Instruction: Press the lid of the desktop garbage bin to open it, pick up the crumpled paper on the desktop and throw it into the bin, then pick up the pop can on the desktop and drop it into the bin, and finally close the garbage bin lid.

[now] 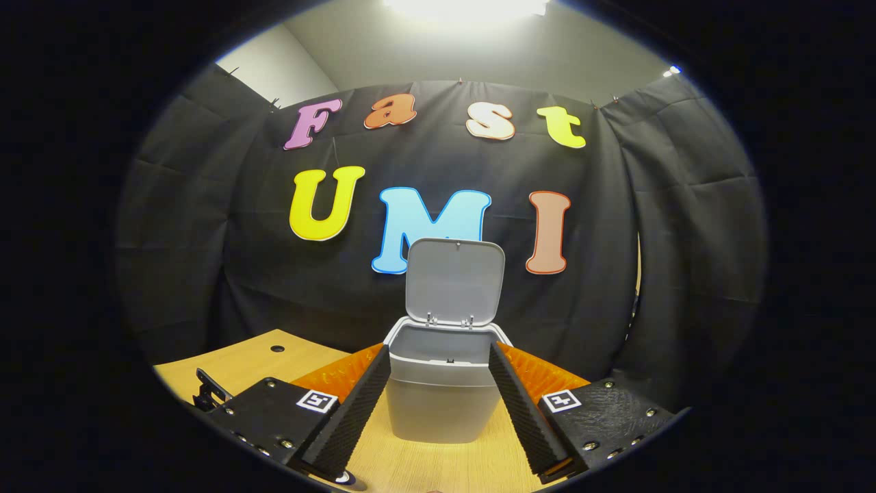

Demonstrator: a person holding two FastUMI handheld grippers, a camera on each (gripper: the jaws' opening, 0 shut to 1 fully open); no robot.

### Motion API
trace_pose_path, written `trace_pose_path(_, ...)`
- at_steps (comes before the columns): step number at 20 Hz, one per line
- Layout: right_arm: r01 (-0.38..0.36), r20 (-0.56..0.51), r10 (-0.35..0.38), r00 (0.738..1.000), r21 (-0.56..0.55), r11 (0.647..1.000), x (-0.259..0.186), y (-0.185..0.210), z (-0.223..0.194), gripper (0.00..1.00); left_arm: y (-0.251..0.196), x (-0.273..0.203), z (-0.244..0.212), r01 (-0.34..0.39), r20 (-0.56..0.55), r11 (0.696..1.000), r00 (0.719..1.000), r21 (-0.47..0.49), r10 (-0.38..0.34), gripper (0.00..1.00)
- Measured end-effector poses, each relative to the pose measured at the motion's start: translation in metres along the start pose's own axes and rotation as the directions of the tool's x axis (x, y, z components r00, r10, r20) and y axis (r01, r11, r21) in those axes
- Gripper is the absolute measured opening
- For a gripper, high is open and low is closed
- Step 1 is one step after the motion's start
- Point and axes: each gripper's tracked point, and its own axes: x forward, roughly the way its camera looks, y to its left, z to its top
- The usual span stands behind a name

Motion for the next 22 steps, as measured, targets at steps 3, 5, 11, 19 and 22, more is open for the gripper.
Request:
trace_pose_path(3, 0.005, -0.001, -0.005, 1.000, 0.023, 1.000, -0.001, -0.003, -0.001, 0.93, 0.003, 0.000, 0.002, -0.012, 0.000, 1.000, 1.000, 0.005, 0.012, 0.60)
trace_pose_path(5, 0.012, 0.000, -0.012, 1.000, 0.028, 1.000, 0.000, -0.007, -0.001, 0.93, 0.003, 0.000, -0.001, -0.008, 0.000, 1.000, 1.000, 0.005, 0.008, 0.58)
trace_pose_path(11, 0.027, -0.001, -0.027, 1.000, 0.066, 0.997, 0.001, -0.017, -0.002, 0.93, -0.003, -0.014, 0.026, 0.037, 0.067, 0.997, 0.997, -0.061, -0.032, 0.22)
trace_pose_path(19, 0.037, 0.010, -0.038, 0.999, 0.076, 0.996, -0.001, -0.027, 0.000, 0.93, -0.021, -0.053, 0.093, 0.081, 0.241, 0.995, 0.968, -0.064, -0.063, 0.23)
trace_pose_path(22, 0.042, 0.005, -0.043, 0.999, 0.084, 0.996, -0.005, -0.031, -0.003, 0.93, -0.030, -0.076, 0.133, 0.110, 0.321, 0.991, 0.944, -0.078, -0.080, 0.23)
